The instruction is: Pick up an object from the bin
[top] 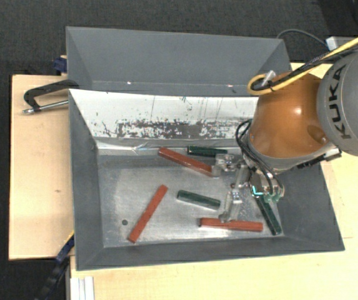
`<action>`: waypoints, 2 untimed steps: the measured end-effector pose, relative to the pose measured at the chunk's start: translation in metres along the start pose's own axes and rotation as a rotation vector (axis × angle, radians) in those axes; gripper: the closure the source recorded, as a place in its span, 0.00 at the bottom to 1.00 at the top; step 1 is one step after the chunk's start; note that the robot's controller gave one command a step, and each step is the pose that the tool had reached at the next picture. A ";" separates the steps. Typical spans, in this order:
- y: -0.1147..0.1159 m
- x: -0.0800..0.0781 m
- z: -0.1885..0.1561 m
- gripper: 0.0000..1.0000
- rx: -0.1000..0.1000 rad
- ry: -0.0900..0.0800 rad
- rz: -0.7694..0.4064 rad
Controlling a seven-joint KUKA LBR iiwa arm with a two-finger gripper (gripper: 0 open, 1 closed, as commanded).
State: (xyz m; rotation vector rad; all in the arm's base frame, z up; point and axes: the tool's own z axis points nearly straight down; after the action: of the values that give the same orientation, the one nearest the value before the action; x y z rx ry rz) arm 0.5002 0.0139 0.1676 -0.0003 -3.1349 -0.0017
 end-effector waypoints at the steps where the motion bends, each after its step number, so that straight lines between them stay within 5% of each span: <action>1: 0.000 -0.002 -0.004 0.00 0.000 -0.008 0.001; 2: -0.008 -0.005 0.057 0.00 -0.001 -0.013 0.015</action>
Offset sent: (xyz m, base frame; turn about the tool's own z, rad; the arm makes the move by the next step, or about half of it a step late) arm 0.0025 -0.0144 -0.0976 0.0246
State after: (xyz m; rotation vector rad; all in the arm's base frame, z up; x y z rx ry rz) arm 0.5045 0.0060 0.1108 -0.0240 -3.1478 -0.0024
